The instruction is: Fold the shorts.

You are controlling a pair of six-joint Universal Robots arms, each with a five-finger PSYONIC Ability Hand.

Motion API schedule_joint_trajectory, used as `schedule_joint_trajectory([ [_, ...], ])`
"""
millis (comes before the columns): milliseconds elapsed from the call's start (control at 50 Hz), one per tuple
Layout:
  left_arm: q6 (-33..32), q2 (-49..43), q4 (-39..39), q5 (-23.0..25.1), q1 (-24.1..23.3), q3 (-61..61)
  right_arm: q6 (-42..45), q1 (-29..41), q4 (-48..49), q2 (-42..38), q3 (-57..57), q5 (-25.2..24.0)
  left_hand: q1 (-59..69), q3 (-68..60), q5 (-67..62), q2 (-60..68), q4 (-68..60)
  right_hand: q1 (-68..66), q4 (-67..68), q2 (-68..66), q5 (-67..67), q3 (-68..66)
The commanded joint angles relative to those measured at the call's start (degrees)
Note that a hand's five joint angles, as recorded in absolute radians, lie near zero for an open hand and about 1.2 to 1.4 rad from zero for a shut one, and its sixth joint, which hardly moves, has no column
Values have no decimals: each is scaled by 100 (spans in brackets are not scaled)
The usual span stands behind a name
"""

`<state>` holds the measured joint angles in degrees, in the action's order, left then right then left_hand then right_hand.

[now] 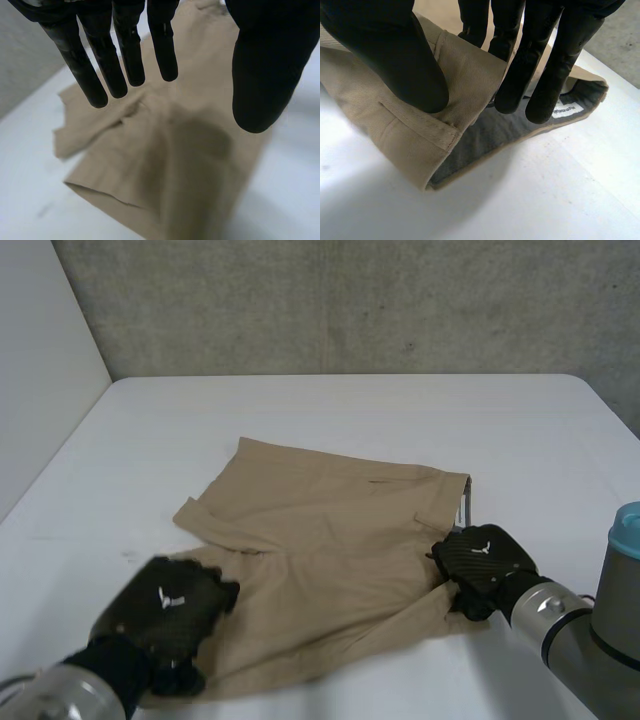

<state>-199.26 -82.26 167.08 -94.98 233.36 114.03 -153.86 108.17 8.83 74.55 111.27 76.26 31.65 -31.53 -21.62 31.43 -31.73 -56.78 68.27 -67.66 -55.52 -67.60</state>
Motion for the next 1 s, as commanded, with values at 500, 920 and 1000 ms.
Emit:
schedule_joint_trajectory([
  [500,-43,-1557,2057,-311,420,506,14,-112,-30,15,-79,-23,1481,-1493,-1485,1503,-1474,-2322,1173,-1234,-1448,-1240],
  [920,-1124,-405,-79,66,394,199,2853,-560,-3617,1255,-342,-489,4652,-4664,-4656,4674,-4644,-2322,1173,-1234,-1448,-1240],
  [1000,-1150,-589,403,251,429,-117,2319,-648,-2985,1237,-553,-471,4635,-4647,-4639,4657,-4628,-2322,1173,-1234,-1448,-1240],
])
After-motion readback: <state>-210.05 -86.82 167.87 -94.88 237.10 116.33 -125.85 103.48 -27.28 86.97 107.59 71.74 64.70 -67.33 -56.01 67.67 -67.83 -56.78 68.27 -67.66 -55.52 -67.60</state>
